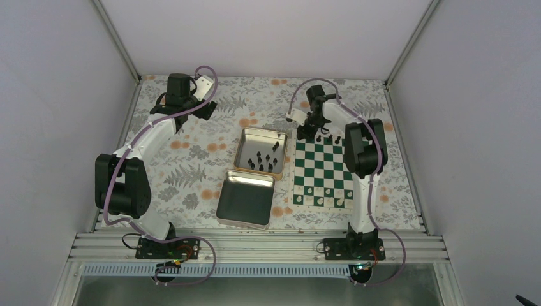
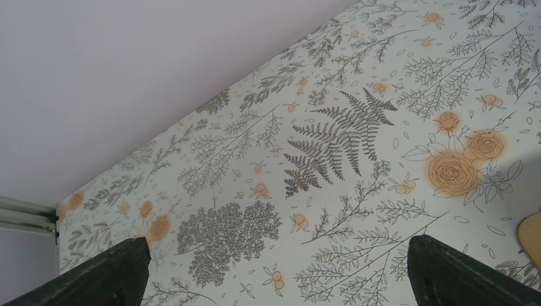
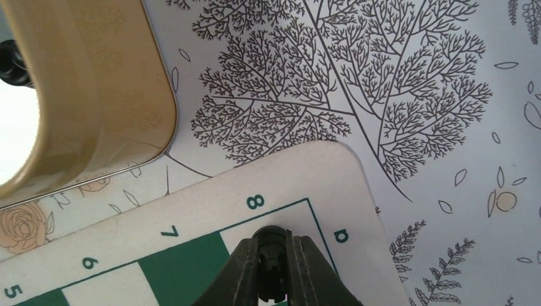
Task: Set up the chess pieces on the board
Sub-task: Place the chess piece on the chessboard.
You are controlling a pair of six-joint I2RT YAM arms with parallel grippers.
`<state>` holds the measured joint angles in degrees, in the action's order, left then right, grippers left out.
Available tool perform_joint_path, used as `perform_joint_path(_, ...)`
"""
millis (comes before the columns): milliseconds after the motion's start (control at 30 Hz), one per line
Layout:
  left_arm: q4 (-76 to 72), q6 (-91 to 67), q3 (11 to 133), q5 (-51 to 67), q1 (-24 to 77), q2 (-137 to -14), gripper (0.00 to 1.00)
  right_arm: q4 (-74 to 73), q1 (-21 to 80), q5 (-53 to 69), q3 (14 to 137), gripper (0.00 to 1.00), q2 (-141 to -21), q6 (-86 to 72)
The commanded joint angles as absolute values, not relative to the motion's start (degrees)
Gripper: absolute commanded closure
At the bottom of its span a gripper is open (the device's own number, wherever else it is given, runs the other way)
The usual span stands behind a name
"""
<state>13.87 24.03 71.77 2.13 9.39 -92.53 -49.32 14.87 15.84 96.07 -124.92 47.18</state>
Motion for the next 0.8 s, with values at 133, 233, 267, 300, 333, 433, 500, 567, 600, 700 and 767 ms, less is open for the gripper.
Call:
perform_joint_path(133, 13.49, 24.52, 72.60, 2.37, 9.25, -93.93, 0.00, -49.45, 15.30, 14.97, 96.46, 0.86, -124.80, 48.35)
perform_joint_path(233, 13.49, 24.48, 72.68, 2.41, 9.23, -93.96, 0.00, -49.14, 15.29, 14.51, 95.84, 0.88, -124.20, 48.43)
perform_joint_path(267, 13.49, 24.52, 72.69, 2.43, 9.23, -94.00, 0.00, -49.21, 15.31, 14.38, 95.85, 0.88, -124.19, 48.43)
perform_joint_path(300, 13.51, 24.52, 72.69, 2.44, 9.23, -93.92, 0.00, -49.25, 15.30, 14.37, 95.88, 0.87, -124.11, 48.41)
perform_joint_path(333, 13.49, 24.52, 72.53, 2.48, 9.23, -93.94, 0.00, -49.30, 15.29, 14.44, 95.89, 0.86, -124.10, 48.43)
perform_joint_path(433, 13.48, 24.59, 72.43, 2.43, 9.23, -93.70, 0.00, -49.41, 15.32, 14.64, 96.14, 0.84, -124.24, 48.43)
perform_joint_path(500, 13.47, 24.60, 72.35, 2.33, 9.31, -93.71, 0.00, -49.63, 15.29, 14.66, 96.30, 0.83, -124.32, 48.43)
perform_joint_path(567, 13.38, 24.58, 72.33, 2.43, 9.23, -93.69, 0.00, -49.68, 15.29, 14.67, 96.45, 0.81, -124.37, 48.43)
perform_joint_path(600, 13.43, 24.66, 72.33, 2.38, 9.25, -93.69, 0.00, -49.81, 15.29, 14.64, 96.51, 0.80, -124.23, 48.43)
perform_joint_path(700, 13.44, 24.70, 72.25, 2.34, 9.23, -93.71, 0.00, -50.05, 15.30, 14.87, 96.95, 0.78, -123.54, 48.50)
perform_joint_path(767, 13.34, 24.76, 72.18, 2.41, 9.23, -93.71, 0.00, -50.60, 15.36, 15.27, 97.92, 0.76, -123.08, 48.41)
